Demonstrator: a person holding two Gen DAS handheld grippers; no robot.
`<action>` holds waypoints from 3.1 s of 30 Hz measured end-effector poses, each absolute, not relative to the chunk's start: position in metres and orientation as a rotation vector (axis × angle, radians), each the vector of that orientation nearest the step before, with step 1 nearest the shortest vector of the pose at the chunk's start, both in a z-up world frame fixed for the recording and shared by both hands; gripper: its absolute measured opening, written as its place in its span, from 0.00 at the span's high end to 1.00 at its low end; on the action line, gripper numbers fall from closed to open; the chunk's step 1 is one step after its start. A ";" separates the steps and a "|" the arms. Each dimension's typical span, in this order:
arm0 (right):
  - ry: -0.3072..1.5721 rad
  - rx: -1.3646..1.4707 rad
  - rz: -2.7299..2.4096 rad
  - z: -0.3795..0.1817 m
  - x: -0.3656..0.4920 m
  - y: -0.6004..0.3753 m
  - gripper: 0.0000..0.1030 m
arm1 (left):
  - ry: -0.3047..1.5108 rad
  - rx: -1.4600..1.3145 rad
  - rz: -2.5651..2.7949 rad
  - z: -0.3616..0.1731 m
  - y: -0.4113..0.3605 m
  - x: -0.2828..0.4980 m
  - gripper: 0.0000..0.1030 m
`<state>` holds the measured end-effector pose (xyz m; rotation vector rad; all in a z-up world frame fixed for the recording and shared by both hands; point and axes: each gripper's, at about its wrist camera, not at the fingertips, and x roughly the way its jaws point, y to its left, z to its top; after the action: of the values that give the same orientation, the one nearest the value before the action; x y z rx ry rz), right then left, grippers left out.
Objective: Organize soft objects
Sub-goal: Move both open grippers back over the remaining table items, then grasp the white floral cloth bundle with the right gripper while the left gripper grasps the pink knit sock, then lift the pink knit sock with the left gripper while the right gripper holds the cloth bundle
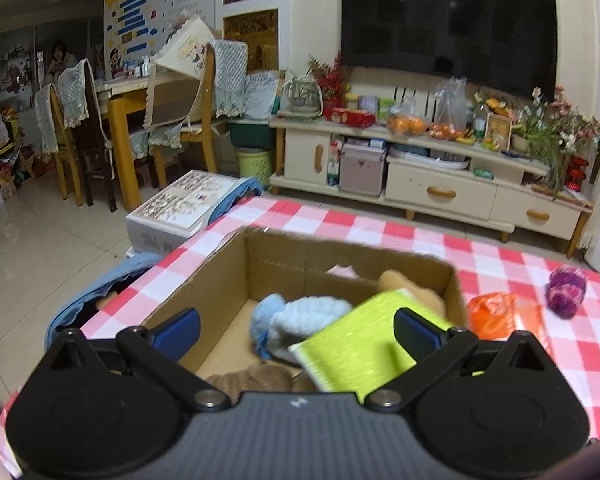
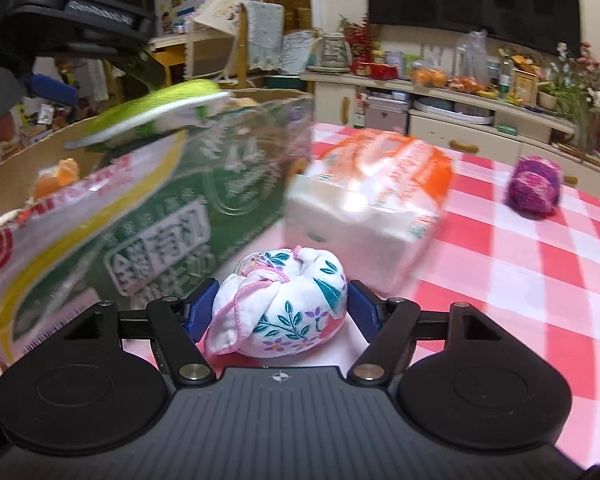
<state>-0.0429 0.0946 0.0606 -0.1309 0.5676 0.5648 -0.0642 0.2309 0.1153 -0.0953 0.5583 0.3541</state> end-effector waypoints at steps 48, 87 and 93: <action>0.669 0.015 0.115 0.060 0.021 -0.152 0.03 | 0.621 0.008 0.005 0.030 -0.051 0.156 0.02; 0.637 -0.116 0.175 0.063 0.002 -0.136 0.13 | 0.747 0.015 -0.072 0.021 -0.035 0.022 0.50; 0.633 -0.129 0.189 0.059 -0.009 -0.123 0.13 | 0.760 -0.007 -0.073 0.022 -0.021 -0.007 0.50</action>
<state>-0.0090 -0.1227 0.0590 -0.1294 0.6334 0.1890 -0.0073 -0.0212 0.0220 -0.0066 0.7600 -0.0729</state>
